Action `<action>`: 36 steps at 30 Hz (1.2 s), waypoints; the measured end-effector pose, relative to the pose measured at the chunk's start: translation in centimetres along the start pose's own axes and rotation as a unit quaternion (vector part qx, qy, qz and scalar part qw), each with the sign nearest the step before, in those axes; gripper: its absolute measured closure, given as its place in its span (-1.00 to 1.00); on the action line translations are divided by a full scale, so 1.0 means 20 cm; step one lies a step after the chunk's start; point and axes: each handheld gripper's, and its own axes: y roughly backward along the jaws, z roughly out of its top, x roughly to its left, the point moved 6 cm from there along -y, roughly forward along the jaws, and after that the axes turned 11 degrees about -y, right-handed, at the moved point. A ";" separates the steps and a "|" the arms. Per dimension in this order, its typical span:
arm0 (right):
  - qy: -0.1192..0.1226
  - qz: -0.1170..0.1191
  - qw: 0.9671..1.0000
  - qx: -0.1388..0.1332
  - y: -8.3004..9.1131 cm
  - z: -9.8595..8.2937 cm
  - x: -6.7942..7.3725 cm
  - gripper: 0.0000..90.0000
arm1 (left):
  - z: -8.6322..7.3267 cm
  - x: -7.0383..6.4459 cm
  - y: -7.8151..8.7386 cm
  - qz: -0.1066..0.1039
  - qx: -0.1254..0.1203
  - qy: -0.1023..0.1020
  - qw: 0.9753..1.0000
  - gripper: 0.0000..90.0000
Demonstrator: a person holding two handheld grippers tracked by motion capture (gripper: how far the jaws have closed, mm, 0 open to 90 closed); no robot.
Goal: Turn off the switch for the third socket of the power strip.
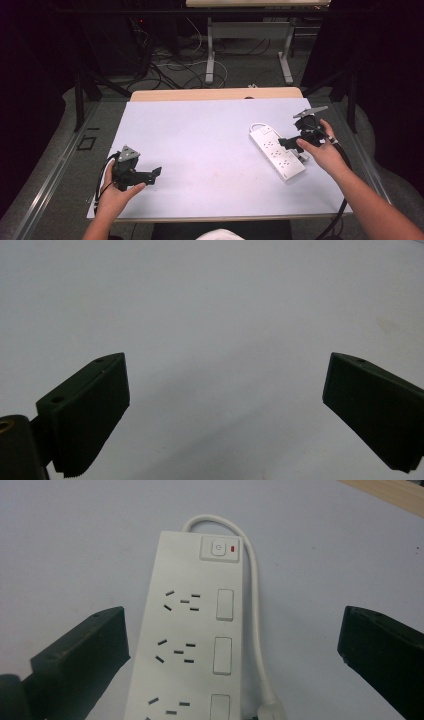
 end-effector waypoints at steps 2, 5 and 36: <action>0.002 0.001 1.000 0.000 0.00 0.00 0.00 -1.00 | 0.00 0.00 0.00 -0.001 0.000 0.001 1.000 -0.90; 0.004 0.002 1.000 -0.005 0.00 0.00 0.00 -1.00 | 0.00 0.00 0.00 0.001 -0.002 0.001 1.000 -0.90; 0.064 0.042 0.996 -0.037 0.05 -0.04 0.29 -1.00 | 0.01 -0.01 0.00 -0.003 -0.013 0.006 1.000 -0.99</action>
